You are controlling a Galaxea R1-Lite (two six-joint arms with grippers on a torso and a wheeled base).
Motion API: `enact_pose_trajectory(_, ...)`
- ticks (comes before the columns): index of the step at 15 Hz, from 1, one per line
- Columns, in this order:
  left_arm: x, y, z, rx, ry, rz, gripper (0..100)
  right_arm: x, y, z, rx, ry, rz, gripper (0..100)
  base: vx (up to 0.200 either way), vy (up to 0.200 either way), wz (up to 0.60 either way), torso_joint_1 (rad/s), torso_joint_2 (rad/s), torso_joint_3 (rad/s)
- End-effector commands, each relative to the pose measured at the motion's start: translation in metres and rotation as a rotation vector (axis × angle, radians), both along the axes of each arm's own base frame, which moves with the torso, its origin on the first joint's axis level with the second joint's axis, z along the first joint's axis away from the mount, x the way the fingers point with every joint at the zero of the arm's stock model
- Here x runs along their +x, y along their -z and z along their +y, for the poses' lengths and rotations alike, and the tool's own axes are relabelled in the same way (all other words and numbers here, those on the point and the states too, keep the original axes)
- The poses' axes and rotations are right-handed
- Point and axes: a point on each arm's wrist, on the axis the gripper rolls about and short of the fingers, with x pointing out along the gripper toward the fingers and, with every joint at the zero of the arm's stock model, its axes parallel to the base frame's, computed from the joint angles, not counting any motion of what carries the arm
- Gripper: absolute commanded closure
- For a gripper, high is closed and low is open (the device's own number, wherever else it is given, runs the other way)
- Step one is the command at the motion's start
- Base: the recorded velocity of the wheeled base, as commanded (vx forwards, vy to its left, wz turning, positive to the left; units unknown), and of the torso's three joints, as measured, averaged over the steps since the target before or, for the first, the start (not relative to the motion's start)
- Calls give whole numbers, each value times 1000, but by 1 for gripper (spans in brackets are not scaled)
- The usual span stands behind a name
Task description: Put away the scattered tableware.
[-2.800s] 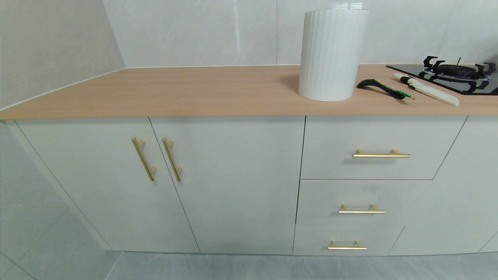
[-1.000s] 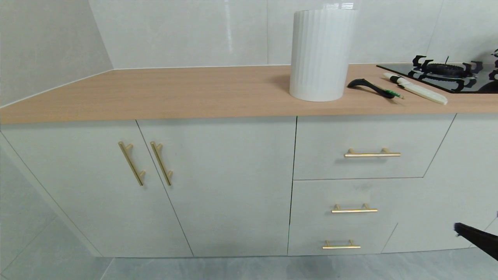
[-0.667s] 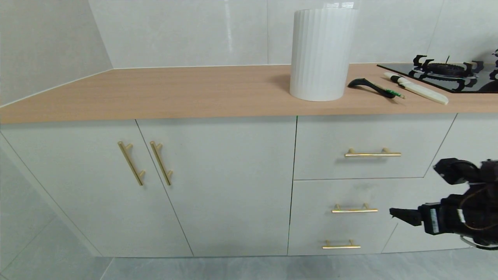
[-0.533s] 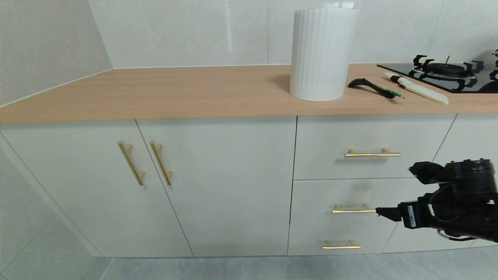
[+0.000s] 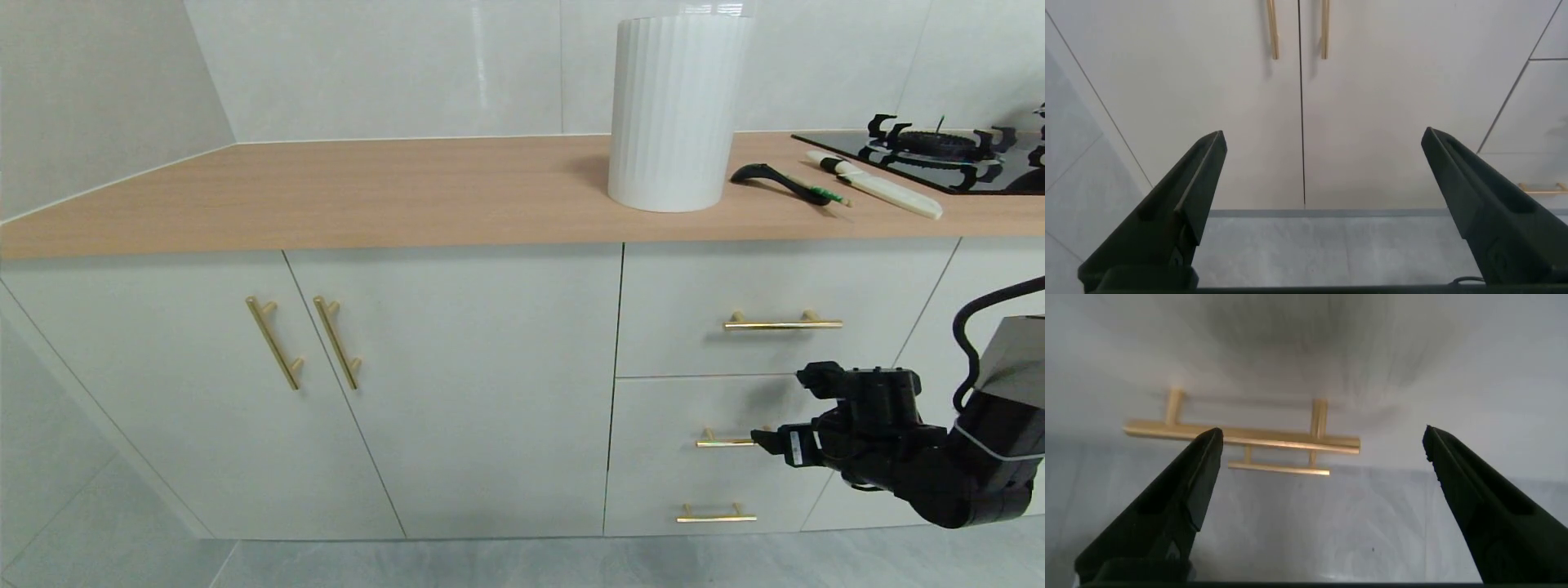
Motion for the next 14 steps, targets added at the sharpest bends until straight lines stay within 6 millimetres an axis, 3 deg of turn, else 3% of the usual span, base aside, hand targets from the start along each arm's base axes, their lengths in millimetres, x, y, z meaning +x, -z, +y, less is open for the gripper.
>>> enact_pose_trajectory(1,0,0,0,0,-1,1,0,7,24,3,-18,15,19,0,0,0,0,0,0,0)
enact_pose_trajectory(4,0,0,0,0,-1,1,0,13,34,4,-27,33,-29,0,0,0,0,0,0,0)
enact_pose_trajectory(9,0,0,0,0,-1,1,0,15,35,12,-6,26,-39,0,0,0,0,0,0,0)
enact_pose_trajectory(14,0,0,0,0,-2,1,0,5,40,10,-12,27,2,0,0,0,0,0,0,0)
